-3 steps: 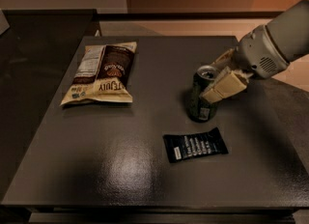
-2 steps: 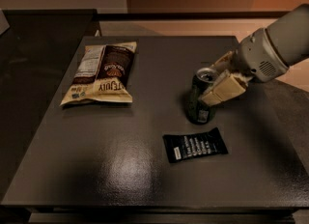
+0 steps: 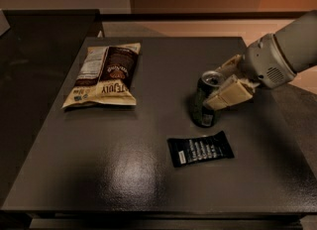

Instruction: Move green can near rxbar blueberry

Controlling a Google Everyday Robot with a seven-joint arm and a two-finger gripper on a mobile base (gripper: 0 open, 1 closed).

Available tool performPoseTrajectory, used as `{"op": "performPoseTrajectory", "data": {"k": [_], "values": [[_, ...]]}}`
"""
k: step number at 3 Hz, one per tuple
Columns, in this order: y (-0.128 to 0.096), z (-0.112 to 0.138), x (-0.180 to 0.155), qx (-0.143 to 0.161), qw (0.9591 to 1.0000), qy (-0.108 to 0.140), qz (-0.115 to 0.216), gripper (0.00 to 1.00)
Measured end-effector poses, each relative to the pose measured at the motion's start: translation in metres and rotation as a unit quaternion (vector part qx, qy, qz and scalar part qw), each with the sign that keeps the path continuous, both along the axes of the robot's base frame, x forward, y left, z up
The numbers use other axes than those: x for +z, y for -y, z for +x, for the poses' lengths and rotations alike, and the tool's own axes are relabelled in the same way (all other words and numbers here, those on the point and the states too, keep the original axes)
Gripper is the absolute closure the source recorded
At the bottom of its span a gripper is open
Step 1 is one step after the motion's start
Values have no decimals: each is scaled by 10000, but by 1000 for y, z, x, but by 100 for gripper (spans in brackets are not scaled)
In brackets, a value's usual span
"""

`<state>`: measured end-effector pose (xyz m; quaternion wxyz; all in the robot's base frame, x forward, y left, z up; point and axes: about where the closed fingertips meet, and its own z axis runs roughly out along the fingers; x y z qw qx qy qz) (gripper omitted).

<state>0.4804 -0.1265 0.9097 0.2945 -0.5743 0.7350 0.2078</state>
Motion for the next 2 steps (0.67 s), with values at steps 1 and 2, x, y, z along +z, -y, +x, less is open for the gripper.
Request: {"op": "performPoseTrajectory", "data": {"k": [1, 2], "values": [[0, 0, -2, 9, 10000, -7, 46, 0], [0, 0, -2, 10, 10000, -7, 45, 0]]}}
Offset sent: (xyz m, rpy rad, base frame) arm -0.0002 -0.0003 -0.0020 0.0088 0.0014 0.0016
